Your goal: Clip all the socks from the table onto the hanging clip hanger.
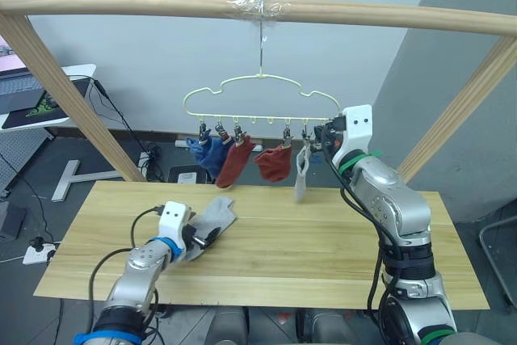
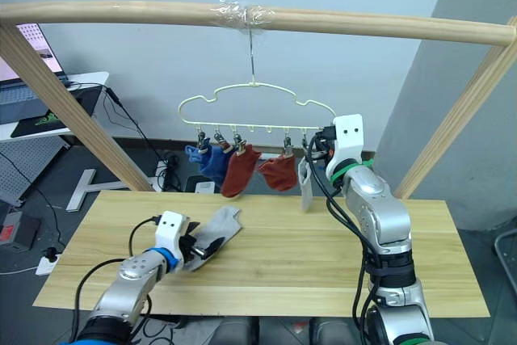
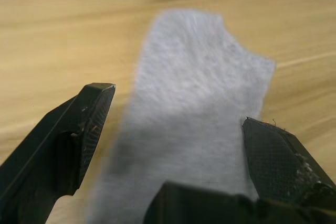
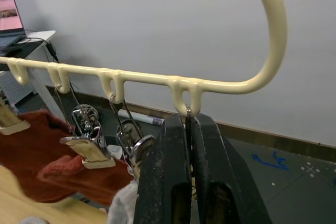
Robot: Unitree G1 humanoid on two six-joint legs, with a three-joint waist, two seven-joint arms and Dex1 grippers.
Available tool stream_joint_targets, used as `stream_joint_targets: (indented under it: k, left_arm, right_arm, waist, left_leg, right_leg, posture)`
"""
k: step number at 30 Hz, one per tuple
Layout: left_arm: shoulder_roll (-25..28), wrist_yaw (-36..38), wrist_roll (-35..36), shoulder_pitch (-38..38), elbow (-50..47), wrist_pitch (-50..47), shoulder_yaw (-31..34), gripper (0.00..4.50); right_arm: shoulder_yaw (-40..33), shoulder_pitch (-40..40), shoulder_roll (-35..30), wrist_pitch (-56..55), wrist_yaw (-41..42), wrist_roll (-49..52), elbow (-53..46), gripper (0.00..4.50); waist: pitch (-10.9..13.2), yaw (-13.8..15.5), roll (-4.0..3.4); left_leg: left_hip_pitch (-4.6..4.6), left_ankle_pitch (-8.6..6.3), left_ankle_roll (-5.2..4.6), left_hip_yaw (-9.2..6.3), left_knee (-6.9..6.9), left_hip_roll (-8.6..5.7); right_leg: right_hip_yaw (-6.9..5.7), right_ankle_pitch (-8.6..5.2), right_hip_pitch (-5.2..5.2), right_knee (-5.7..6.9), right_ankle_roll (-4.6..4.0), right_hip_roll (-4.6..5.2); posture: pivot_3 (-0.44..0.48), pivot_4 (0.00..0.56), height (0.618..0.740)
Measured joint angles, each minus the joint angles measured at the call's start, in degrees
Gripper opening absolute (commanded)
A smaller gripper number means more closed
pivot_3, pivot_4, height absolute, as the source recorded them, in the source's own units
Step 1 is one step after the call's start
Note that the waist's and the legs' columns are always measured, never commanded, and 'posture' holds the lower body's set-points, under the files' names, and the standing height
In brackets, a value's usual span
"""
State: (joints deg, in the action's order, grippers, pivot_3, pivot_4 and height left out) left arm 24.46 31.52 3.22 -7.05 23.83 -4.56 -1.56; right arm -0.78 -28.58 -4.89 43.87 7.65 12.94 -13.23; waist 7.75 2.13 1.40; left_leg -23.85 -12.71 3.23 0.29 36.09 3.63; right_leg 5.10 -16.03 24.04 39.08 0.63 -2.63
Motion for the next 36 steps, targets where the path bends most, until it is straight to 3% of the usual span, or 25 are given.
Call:
stream_joint_targets:
  k: [5,11,22,26,32,36]
  left_arm:
    - [-1.54,0.38,-0.6,-6.87,6.12,2.72,-0.5,4.5]
    - [-1.58,0.73,-3.2,-7.54,10.09,2.53,-2.88,4.5]
    - [-0.79,5.54,-1.28,-4.83,5.85,-2.27,-2.27,1.26]
    - [-2.92,9.41,2.33,-2.95,2.43,-3.08,-2.08,0.01]
    - [-12.37,11.86,11.4,-4.14,-16.6,-5.55,-3.58,0.01]
    - [-15.11,10.27,12.28,-7.07,-23.33,-6.12,-5.15,0.01]
  right_arm:
    - [0.25,0.62,0.6,1.75,-0.48,-0.04,-1.77,0.01]
    - [-0.01,0.64,0.55,2.85,-0.89,-0.12,-3.0,0.01]
    - [-0.73,-0.37,-0.09,4.26,-1.15,0.59,-2.84,0.0]
    - [-3.3,-2.18,-0.41,6.82,-0.71,2.74,-2.61,0.0]
    - [-15.52,-10.74,3.83,27.38,-3.86,12.08,-2.53,0.0]
    - [-23.8,-16.0,6.59,38.62,-6.29,14.83,-2.75,0.0]
  waist:
    - [-0.01,-0.33,0.01]
    - [-0.03,-0.78,0.03]
    - [-0.12,-0.78,-0.04]
    - [-0.1,-0.77,-0.05]
    - [-0.05,-0.67,-0.03]
    - [-0.06,-1.18,-0.07]
  left_leg:
    - [0.0,0.0,0.0,-0.04,-0.01,0.02]
    - [-0.01,0.0,0.0,-0.03,-0.02,0.01]
    - [0.11,0.0,0.0,-0.01,0.0,-0.01]
    - [0.01,0.0,0.0,0.02,0.0,0.0]
    - [-0.05,0.0,0.0,-0.1,0.04,0.0]
    - [0.0,0.0,-0.01,-0.1,-0.04,0.01]
  right_leg:
    - [0.01,0.0,-0.01,0.02,0.0,-0.05]
    - [0.02,0.01,-0.01,-0.02,-0.01,-0.04]
    - [0.02,0.0,-0.09,0.04,0.02,-0.04]
    - [0.04,0.0,-0.03,-0.01,0.01,-0.04]
    - [0.08,0.13,-0.05,0.02,-0.19,-0.04]
    - [0.08,0.13,-0.03,-0.01,-0.19,-0.1]
  posture:
    - [0.126,0.154,0.74]
    - [0.112,0.146,0.74]
    - [0.114,0.143,0.74]
    - [0.119,0.152,0.74]
    - [0.115,0.155,0.74]
    - [0.11,0.157,0.74]
